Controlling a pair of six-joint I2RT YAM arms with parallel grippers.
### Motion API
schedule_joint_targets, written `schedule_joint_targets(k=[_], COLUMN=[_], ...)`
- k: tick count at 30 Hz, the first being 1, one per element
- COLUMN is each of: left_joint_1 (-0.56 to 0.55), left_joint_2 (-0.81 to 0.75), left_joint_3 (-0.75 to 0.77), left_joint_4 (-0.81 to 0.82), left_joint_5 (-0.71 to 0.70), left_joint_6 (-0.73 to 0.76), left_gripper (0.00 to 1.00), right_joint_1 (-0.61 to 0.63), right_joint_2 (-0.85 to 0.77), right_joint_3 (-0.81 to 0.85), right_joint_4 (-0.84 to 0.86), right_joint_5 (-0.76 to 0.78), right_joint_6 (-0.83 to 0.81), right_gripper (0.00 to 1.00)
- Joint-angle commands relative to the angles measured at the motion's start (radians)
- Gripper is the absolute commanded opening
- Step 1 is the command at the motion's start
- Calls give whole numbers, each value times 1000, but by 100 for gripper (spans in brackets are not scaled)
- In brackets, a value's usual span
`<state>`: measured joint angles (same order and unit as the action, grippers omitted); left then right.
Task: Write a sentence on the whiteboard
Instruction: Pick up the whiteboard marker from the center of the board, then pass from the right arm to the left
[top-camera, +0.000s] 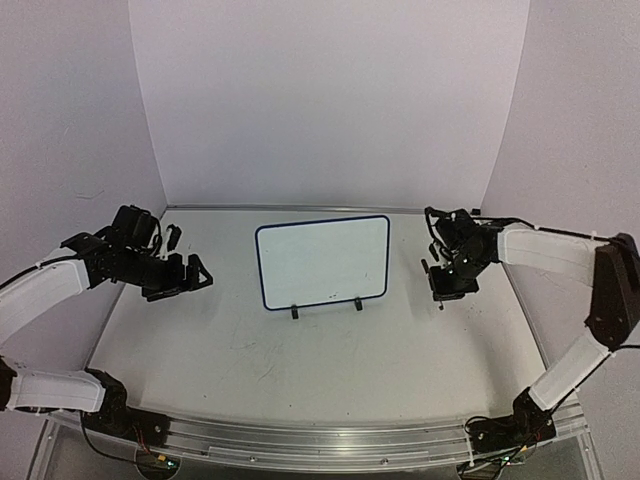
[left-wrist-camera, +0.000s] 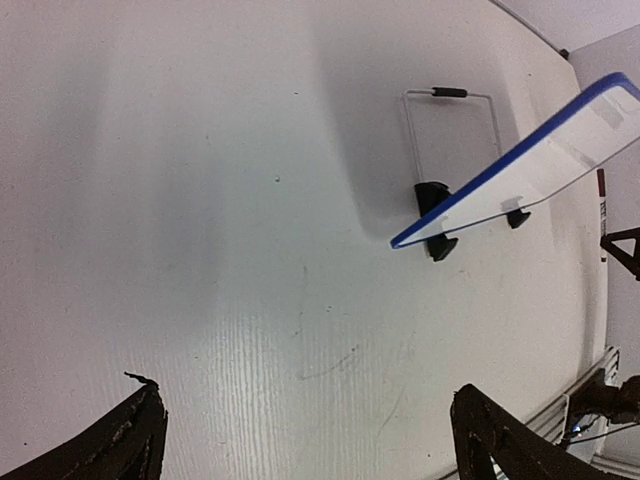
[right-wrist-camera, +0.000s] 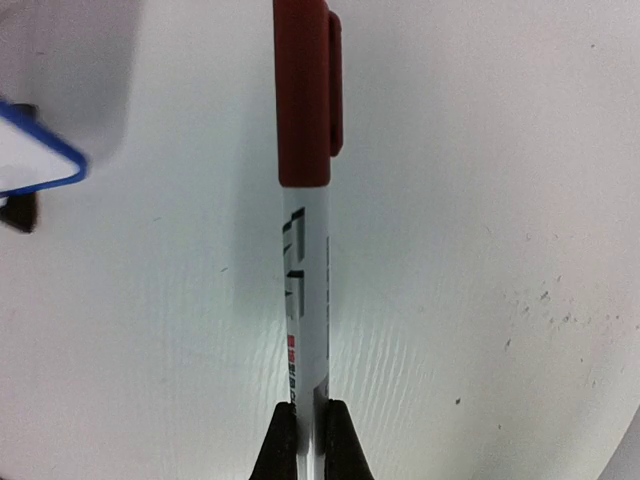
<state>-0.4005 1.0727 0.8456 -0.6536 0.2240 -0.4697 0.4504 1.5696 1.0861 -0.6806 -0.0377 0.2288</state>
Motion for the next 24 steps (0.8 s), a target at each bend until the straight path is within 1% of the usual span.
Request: schedule_joint_targets(k=[1,4,6,8,11,14,18,21,24], left_joint_1=[-49,-112,-155,-188,-223,-236,-255,-281,-317], left_joint_2=[-46,-37,-36,-36,-33,-22,18,51,84], left_joint_3=[45,77,87,89,83,59,47,22,8], left_joint_4=[29,36,78,137,250,375,407,454,511], left_joint_5=[190,242,291,348,421,483,497,509,521], left_joint_6=[26,24,4,-25,-83,-146,-175,-205,-237], left_gripper=[97,96,96,96,98,99,99,97,91], right_joint_1=[223,368,465,550,645,701,744,768,781], right_joint_2=[-231,-313,-323,-291,-197,-106,-1,54,85], right_joint_3=[-9,-7,8,43,123,214,321,387,422], right_joint_4=[-91,-85,-73,-69,-78,-85,-83,-83,-83], right_joint_5=[-18,-55,-53,-39,-2,8,-1,-10,-14], right_joint_6=[30,105,156,185,194,173,139,121,111], right_gripper=[0,0,0,0,0,0,0,0,0])
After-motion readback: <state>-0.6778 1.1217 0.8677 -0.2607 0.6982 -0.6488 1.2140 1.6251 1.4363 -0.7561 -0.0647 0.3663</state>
